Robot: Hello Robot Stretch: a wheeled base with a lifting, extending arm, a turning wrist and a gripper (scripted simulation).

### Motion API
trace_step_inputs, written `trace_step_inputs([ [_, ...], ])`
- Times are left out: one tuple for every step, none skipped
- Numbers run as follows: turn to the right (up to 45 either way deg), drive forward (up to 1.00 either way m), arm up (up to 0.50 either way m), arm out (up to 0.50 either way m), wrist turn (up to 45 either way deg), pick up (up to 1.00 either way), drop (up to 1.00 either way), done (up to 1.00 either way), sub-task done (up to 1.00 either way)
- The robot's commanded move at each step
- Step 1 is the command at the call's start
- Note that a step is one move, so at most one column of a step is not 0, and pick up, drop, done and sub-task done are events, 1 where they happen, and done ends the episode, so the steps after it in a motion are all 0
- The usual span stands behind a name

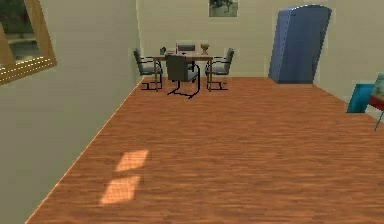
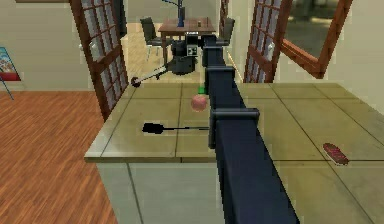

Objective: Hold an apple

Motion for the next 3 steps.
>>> trace_step_inputs([
  [0.0,0.00,0.00,0.00,45.0,0.00,0.00,0.00,0.00],
  [0.0,0.00,0.00,0.00,15.0,0.00,0.00,0.00,0.00],
  [0.0,0.00,-0.12,0.00,0.0,0.00,0.00,0.00,0.00],
])
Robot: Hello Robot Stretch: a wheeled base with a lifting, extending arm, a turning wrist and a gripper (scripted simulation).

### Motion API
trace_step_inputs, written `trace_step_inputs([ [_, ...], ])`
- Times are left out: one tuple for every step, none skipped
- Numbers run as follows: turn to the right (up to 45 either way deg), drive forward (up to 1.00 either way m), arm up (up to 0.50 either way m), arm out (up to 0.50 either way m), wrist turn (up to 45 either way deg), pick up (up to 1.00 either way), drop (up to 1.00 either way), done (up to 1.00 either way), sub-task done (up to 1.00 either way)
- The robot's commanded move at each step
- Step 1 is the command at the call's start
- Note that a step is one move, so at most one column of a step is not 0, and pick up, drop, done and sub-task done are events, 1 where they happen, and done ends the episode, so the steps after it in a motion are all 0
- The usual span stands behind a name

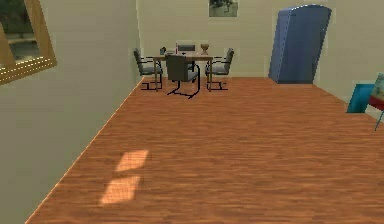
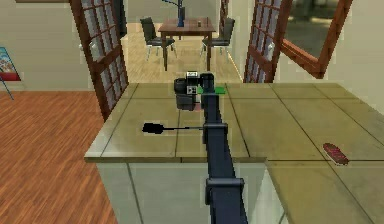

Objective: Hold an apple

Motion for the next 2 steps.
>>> trace_step_inputs([
  [0.0,0.00,0.00,0.00,0.0,1.00,0.00,0.00,0.00],
  [0.0,0.00,0.10,0.00,0.0,0.00,0.00,0.00,0.00],
])
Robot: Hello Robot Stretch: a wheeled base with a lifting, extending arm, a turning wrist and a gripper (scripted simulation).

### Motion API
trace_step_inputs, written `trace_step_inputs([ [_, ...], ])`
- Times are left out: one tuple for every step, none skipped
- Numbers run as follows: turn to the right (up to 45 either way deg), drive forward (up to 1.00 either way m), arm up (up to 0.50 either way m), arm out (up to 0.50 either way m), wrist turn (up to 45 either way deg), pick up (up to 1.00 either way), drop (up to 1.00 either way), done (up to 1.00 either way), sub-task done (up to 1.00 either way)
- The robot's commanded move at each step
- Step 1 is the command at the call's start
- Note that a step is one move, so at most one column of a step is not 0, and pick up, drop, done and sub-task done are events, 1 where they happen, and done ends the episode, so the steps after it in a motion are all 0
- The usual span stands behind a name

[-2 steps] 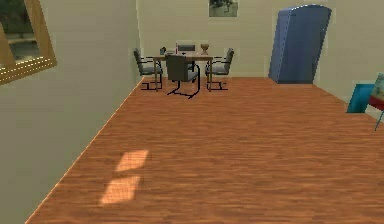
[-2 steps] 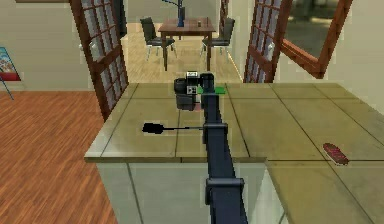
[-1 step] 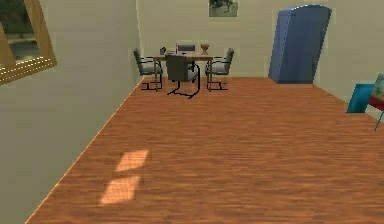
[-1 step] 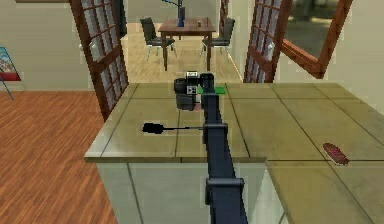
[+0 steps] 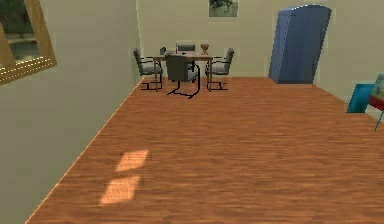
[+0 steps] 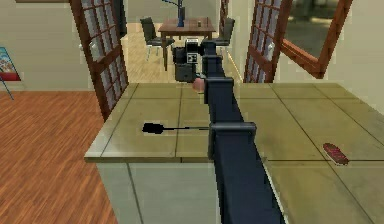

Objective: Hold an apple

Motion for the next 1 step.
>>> trace_step_inputs([
  [0.0,0.00,0.00,0.00,0.0,0.00,0.00,1.00,0.00],
])
